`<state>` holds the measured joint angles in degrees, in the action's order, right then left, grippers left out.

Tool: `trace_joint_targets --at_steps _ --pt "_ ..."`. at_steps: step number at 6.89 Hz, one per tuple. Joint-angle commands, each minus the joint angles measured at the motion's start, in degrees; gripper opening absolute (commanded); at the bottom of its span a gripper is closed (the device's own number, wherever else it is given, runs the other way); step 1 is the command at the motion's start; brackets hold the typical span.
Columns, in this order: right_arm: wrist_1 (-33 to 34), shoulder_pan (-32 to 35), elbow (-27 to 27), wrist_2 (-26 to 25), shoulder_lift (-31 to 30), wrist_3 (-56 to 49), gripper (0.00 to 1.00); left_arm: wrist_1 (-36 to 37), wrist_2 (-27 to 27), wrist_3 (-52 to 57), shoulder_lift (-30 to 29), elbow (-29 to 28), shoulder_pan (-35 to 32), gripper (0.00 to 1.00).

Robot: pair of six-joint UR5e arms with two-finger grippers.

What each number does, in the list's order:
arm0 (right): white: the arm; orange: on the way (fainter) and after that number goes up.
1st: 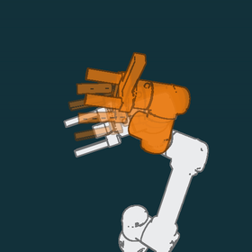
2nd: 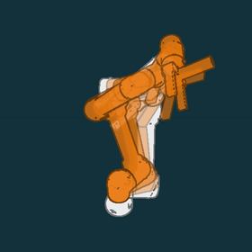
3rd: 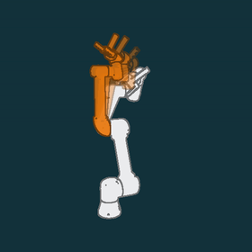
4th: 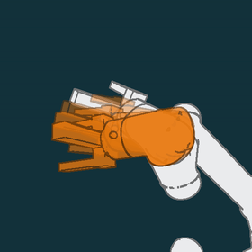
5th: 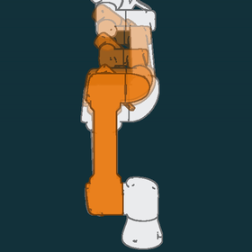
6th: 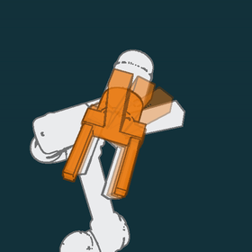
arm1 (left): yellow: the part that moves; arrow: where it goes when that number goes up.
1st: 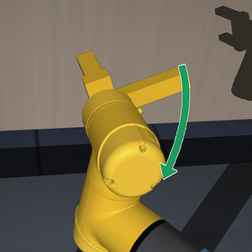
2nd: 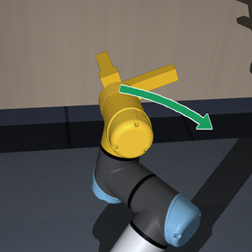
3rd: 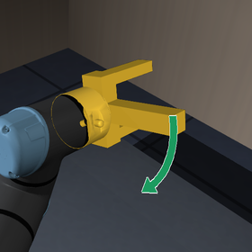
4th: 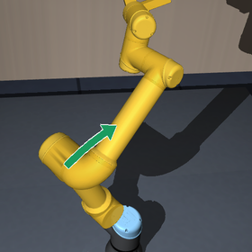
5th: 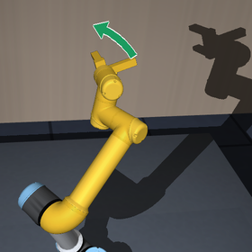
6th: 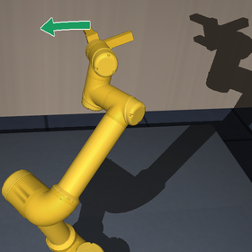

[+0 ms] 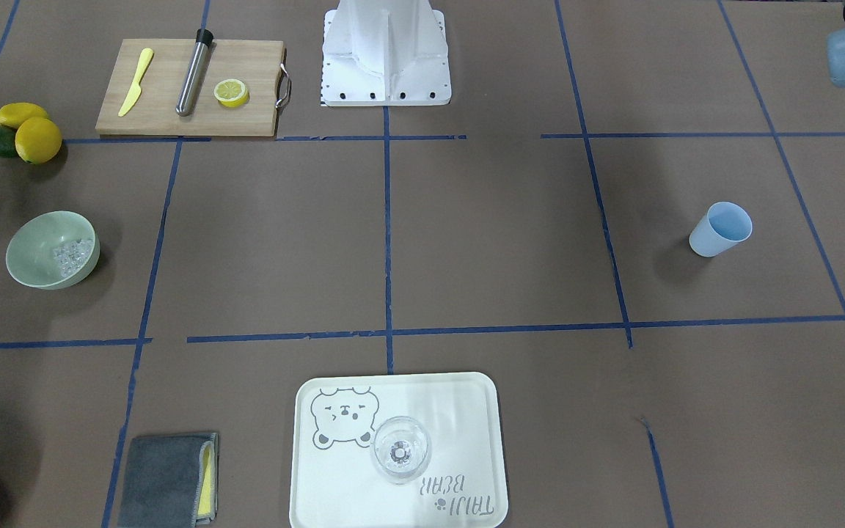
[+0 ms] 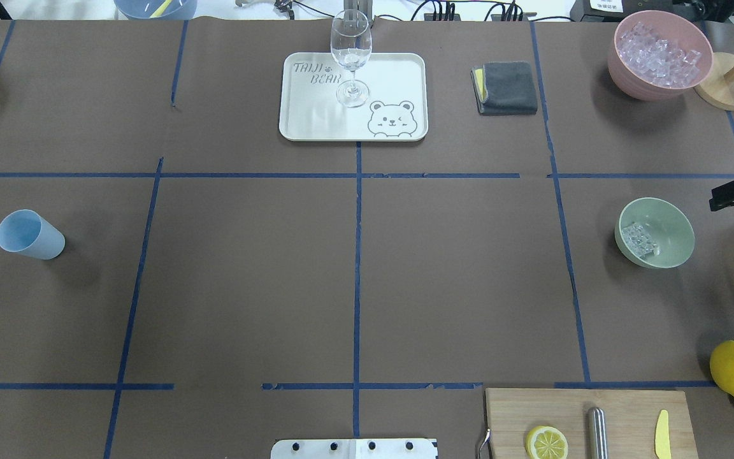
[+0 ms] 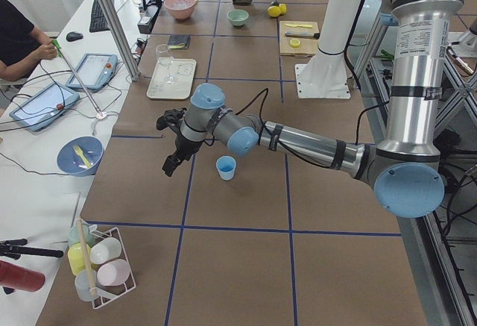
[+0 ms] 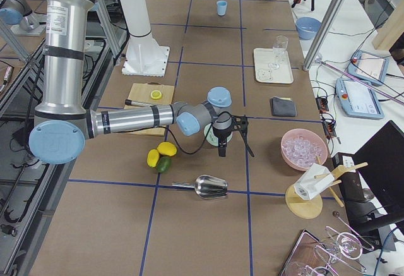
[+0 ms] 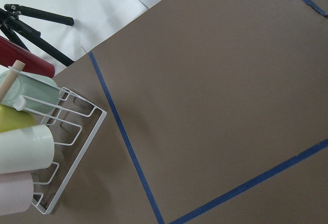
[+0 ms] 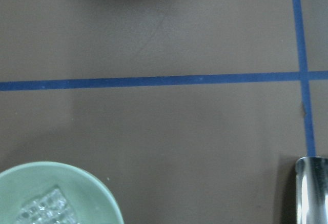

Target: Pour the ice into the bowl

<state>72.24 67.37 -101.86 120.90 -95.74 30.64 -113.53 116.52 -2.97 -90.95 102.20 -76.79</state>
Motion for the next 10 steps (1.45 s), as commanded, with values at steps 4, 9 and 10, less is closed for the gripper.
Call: trace_joint_targets --at_steps 4,9,10 --pt "13.5 22.4 3.7 17.1 0.1 -28.1 1.00 21.3 10.4 18.6 -3.9 -3.1 -13.6 1.00" --pt "12.5 23.9 2.1 21.4 -4.0 -27.8 1.00 20.2 16.4 17.5 1.6 -10.5 -14.4 1.00" --pt "12.5 23.9 2.4 23.5 -4.1 -27.8 1.00 20.3 17.8 14.4 1.5 -10.7 -14.3 1.00"
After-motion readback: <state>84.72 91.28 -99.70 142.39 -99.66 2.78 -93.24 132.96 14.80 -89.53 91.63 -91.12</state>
